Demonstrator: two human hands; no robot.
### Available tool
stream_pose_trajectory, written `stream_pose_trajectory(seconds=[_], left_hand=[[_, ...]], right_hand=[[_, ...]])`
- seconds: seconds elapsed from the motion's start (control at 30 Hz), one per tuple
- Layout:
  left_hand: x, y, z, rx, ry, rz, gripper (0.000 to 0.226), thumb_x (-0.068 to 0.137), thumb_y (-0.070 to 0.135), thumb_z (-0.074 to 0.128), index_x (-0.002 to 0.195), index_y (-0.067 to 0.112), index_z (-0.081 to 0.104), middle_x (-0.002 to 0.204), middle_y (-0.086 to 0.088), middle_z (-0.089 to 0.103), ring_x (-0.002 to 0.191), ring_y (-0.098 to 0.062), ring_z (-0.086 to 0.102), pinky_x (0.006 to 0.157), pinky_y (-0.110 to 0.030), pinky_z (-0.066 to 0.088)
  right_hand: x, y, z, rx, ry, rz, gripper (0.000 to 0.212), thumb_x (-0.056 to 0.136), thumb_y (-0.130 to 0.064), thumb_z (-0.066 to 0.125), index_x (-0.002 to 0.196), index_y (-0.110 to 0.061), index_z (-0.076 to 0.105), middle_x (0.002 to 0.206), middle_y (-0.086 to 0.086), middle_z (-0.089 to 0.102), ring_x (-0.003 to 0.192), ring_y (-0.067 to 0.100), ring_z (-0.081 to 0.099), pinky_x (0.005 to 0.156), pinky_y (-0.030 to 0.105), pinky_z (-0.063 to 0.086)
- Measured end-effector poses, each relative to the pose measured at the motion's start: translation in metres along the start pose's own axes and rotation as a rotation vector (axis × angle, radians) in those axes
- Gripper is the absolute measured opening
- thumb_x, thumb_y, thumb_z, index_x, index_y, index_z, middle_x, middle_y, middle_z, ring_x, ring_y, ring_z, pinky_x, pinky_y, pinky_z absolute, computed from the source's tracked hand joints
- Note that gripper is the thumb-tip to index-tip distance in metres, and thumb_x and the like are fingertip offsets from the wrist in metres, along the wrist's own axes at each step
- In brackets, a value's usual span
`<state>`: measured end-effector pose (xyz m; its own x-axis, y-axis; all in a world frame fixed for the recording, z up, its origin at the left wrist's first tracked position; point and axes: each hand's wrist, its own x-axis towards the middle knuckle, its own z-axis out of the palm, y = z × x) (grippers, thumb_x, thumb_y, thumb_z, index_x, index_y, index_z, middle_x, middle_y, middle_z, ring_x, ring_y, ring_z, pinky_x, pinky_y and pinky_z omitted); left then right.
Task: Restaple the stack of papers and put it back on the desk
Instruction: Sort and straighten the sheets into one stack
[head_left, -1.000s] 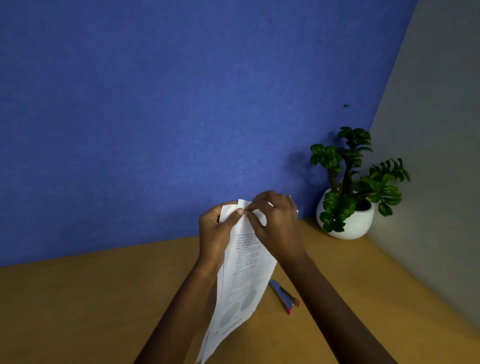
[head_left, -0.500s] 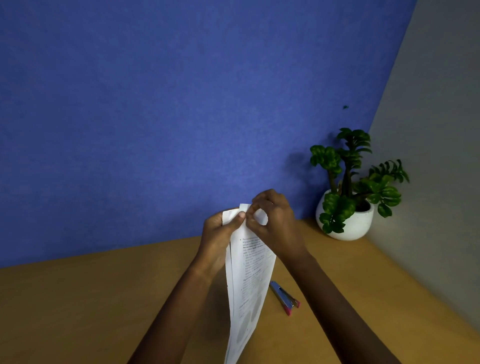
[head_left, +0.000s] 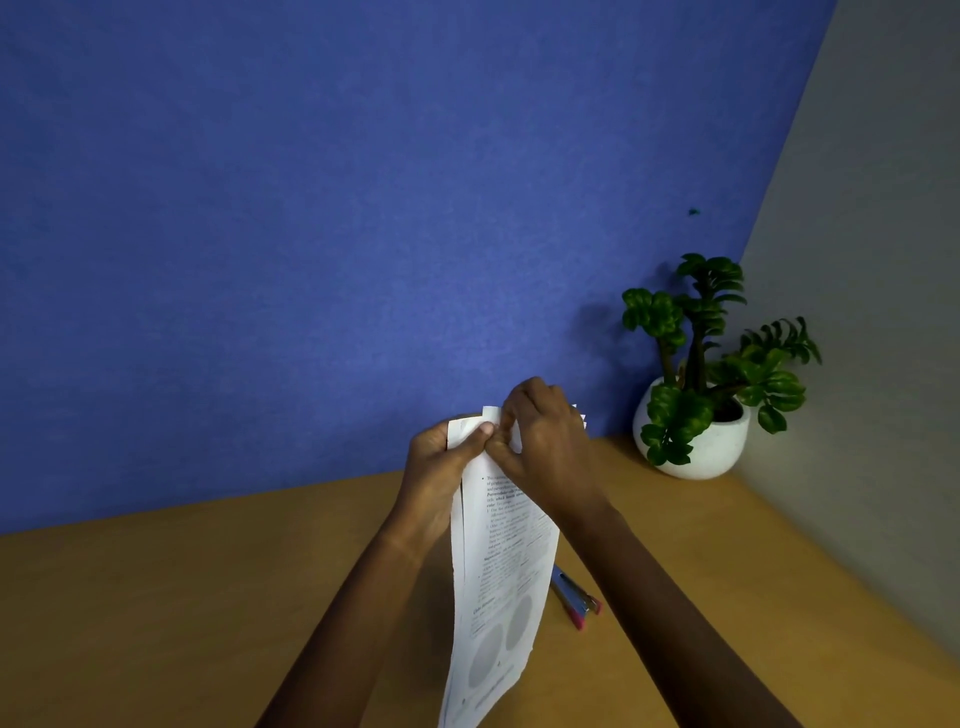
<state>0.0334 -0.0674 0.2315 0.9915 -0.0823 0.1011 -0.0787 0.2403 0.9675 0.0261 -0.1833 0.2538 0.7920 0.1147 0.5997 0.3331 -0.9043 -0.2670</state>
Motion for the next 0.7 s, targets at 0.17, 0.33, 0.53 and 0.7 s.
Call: stream_pose_trajectory(seconds=[0.17, 0.33, 0.53, 0.7], left_hand=[[0.001, -0.001, -0.003, 0.001, 0.035, -0.010, 0.006, 0.080, 0.017, 0.065, 0.082, 0.020, 0.071, 0.083, -0.003, 0.074, 0.075, -0.021, 0.070, 0.070, -0.035, 0.058], [0.000, 0.002, -0.008, -0.013, 0.047, -0.031, 0.007, 0.080, 0.014, 0.065, 0.084, 0.012, 0.070, 0.083, -0.009, 0.072, 0.072, -0.021, 0.069, 0.064, -0.030, 0.057], [-0.001, 0.004, -0.007, 0.046, 0.028, -0.043, 0.006, 0.082, 0.016, 0.063, 0.081, 0.012, 0.067, 0.080, -0.007, 0.071, 0.068, -0.017, 0.068, 0.057, -0.025, 0.055], [0.000, 0.006, -0.005, 0.069, 0.043, -0.035, 0.008, 0.082, 0.016, 0.064, 0.074, 0.017, 0.066, 0.075, -0.002, 0.070, 0.067, -0.016, 0.067, 0.055, -0.023, 0.053]], right_hand=[[0.000, 0.004, -0.001, 0.128, 0.003, 0.063, 0.024, 0.085, -0.023, 0.059, 0.100, -0.004, 0.062, 0.109, 0.012, 0.062, 0.100, 0.024, 0.055, 0.083, 0.027, 0.041], [0.004, 0.010, -0.012, 0.308, -0.101, 0.136, 0.025, 0.090, -0.019, 0.054, 0.114, -0.013, 0.057, 0.112, 0.006, 0.066, 0.108, 0.021, 0.054, 0.092, 0.034, 0.043], [0.010, 0.011, -0.014, 0.394, -0.144, 0.156, 0.014, 0.088, -0.009, 0.057, 0.095, -0.004, 0.068, 0.101, 0.010, 0.071, 0.094, 0.021, 0.061, 0.077, 0.016, 0.046], [0.008, 0.011, -0.010, 0.447, -0.102, 0.205, 0.013, 0.087, -0.005, 0.057, 0.091, -0.001, 0.068, 0.100, 0.011, 0.071, 0.080, 0.007, 0.054, 0.063, -0.006, 0.037]])
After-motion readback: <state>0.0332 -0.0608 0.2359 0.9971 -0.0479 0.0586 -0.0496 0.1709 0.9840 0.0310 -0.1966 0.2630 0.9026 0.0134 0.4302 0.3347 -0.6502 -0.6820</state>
